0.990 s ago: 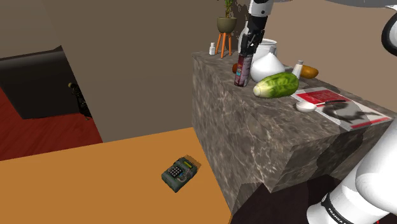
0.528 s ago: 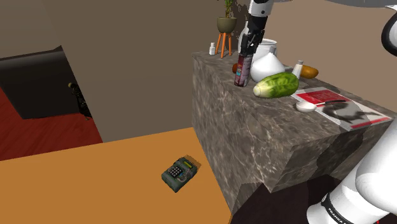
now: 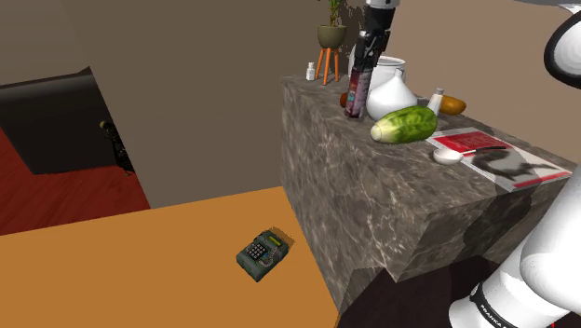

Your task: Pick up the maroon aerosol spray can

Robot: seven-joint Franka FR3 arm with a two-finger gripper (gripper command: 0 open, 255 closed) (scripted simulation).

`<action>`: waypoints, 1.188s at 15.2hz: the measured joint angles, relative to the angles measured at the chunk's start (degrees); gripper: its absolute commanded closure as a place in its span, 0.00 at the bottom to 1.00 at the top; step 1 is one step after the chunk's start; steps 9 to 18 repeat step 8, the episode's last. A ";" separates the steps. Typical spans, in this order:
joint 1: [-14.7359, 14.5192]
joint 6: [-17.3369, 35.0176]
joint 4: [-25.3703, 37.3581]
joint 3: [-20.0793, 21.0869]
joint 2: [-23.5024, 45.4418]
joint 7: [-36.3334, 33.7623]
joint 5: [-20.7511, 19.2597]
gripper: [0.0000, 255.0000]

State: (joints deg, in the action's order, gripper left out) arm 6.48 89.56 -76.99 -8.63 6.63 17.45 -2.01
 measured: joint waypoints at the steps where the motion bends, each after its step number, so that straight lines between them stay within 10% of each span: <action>1: 0.00 -0.86 1.21 0.01 0.35 0.00 0.05 1.00; 18: 0.49 -7.64 11.55 -0.21 3.92 0.71 0.67 1.00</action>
